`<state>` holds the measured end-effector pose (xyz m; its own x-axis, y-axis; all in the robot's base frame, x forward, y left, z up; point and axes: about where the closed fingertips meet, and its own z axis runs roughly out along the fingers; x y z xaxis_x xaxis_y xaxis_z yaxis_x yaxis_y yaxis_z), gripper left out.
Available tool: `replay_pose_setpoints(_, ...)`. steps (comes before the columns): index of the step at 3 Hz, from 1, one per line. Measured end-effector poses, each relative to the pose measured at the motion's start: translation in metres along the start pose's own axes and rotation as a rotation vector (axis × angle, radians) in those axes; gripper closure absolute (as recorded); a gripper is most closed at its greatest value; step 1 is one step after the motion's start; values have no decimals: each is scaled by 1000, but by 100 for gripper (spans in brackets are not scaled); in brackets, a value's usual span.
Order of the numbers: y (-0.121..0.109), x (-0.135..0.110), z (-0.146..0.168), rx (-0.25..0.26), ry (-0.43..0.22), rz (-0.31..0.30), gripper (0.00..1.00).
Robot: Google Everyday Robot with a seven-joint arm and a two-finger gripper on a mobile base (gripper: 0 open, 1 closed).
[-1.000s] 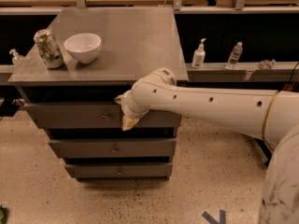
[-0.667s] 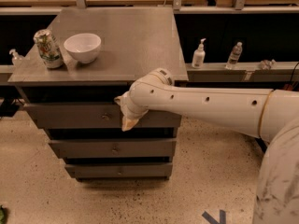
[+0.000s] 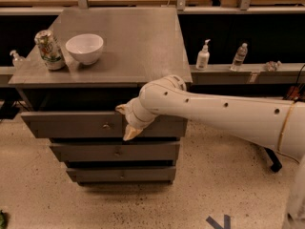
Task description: Open top drawer
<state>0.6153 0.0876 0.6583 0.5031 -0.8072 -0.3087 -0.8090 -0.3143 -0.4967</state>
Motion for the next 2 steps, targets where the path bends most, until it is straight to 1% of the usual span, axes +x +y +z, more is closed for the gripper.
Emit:
replay_pose_setpoints(1, 31, -20, -5, -59, -63, -8, 43)
replay_pose_setpoints(2, 31, -21, -6, -59, -63, -8, 43)
